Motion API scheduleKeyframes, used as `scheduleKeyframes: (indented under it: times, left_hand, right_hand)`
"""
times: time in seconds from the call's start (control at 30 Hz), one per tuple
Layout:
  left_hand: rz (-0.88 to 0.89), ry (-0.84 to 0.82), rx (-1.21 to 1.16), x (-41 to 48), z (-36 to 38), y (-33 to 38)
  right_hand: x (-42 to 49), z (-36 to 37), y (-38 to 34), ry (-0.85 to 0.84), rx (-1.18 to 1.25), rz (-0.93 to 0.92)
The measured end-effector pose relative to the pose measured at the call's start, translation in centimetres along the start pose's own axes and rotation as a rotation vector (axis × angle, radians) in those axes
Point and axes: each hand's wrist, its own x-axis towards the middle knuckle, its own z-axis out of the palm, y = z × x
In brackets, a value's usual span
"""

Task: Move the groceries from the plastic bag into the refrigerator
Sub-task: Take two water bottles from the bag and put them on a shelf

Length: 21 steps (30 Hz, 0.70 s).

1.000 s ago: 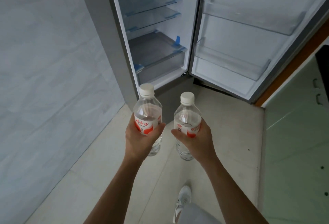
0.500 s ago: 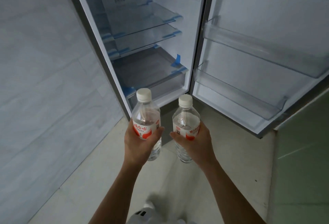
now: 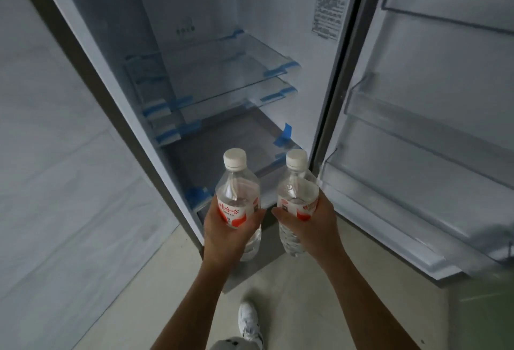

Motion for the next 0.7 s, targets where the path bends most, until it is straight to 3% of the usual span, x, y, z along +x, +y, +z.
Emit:
scheduleKeyframes:
  times: [0.23,0.47,0.7]
  left_hand:
    - [0.041,-0.045,-0.036,10.2,0.9,1.3]
    - [0.062,-0.053,-0.075,15.0,2.5,1.9]
    - [0.097,0.087,-0.115,18.2,3.3,4.5]
  right_hand:
    - [10.1,2.7,-1.4,0.070,-0.025,0.000]
    - [15.5,3.8,-1.4,0.055,-0.054,0.026]
    - [20.8,3.8,-3.8,-0.028,0.032,-0.028]
